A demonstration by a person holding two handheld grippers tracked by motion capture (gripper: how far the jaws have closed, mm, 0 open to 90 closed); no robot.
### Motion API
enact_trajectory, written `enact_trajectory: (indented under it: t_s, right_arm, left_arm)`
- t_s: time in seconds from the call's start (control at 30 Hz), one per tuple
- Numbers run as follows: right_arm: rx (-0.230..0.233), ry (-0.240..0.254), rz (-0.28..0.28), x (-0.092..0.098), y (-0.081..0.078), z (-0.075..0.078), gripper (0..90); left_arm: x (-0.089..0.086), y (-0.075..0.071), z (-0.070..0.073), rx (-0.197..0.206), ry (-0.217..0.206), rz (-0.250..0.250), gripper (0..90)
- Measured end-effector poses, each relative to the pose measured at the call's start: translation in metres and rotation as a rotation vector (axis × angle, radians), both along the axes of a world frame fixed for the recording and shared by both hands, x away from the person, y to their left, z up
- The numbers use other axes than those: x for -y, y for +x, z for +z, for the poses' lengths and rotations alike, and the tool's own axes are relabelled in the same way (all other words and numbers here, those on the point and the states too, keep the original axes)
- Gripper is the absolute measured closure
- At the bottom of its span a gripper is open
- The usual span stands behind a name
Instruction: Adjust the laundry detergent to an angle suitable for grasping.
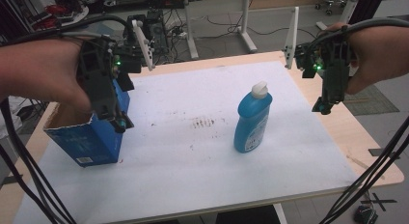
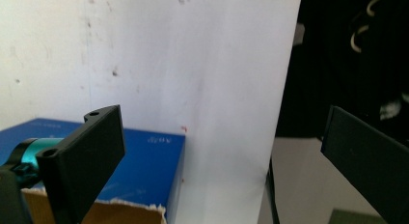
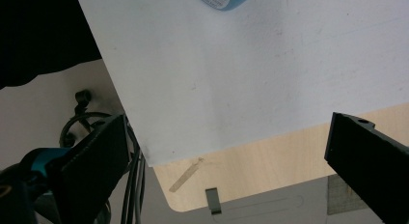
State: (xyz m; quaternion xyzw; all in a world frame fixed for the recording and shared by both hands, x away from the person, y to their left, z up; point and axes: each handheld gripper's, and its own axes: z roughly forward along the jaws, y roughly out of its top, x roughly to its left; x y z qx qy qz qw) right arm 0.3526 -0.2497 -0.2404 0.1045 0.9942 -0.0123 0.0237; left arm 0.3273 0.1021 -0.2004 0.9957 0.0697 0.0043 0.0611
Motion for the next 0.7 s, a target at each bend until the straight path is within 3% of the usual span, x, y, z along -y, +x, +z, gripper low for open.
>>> enact_trajectory:
  t_s: [0.17,0.47,0.7]
  right_arm:
    - [0.0,0.0,0.008,0.002,-0.001,-0.002,1.4]
    - [0.0,0.005,-0.002,0.009,-0.004,-0.002,1.4]
    - [0.002,0.011,-0.007,0.013,-0.005,-0.002,1.4]
  left_arm:
    - [0.008,0.001,-0.002,0.032,-0.135,0.05,1.7]
    - [0.027,0.0,-0.016,0.06,-0.313,0.125,1.7]
    - [0.045,0.004,-0.032,0.044,-0.371,0.156,1.7]
